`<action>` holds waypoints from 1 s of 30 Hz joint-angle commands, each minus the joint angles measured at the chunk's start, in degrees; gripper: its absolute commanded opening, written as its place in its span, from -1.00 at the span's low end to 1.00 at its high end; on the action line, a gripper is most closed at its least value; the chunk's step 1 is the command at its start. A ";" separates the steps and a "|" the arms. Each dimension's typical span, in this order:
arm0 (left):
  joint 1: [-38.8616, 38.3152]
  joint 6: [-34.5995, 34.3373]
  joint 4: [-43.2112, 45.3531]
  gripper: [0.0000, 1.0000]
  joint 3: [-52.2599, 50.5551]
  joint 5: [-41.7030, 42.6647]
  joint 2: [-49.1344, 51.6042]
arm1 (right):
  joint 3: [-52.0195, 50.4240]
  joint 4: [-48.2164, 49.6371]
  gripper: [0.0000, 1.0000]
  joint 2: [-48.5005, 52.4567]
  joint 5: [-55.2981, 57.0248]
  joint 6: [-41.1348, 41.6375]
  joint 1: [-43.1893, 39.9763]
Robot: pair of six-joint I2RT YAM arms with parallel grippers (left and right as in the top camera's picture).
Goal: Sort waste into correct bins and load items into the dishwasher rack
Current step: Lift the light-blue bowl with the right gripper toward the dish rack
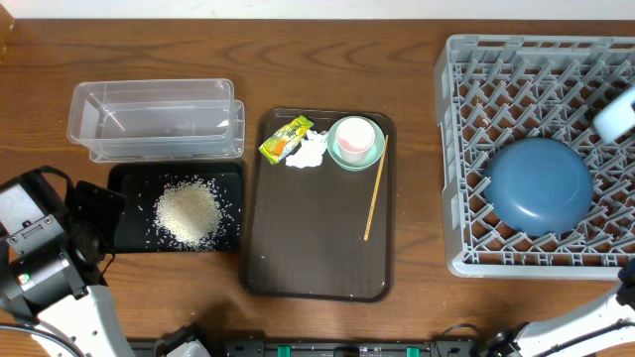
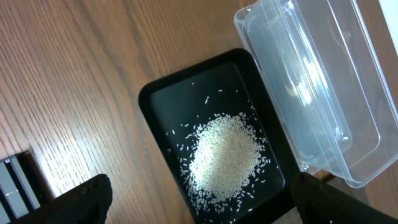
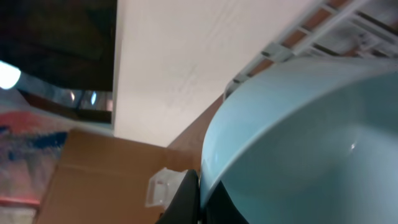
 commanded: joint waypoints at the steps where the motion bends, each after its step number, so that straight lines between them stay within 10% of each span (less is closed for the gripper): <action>1: 0.31 -0.26 -0.15 0.89 1.22 -0.28 0.00 | -1.44 -3.32 -0.98 -0.39 -2.82 -6.34 -1.79; 19: 0.31 -0.26 -0.15 0.89 1.22 -0.26 0.00 | -12.22 4.83 -0.97 -0.44 -4.72 -9.62 -3.61; 30: 0.31 -0.26 -0.15 0.89 1.22 -0.28 0.00 | -12.22 3.85 -0.92 -0.52 14.51 1.01 -6.40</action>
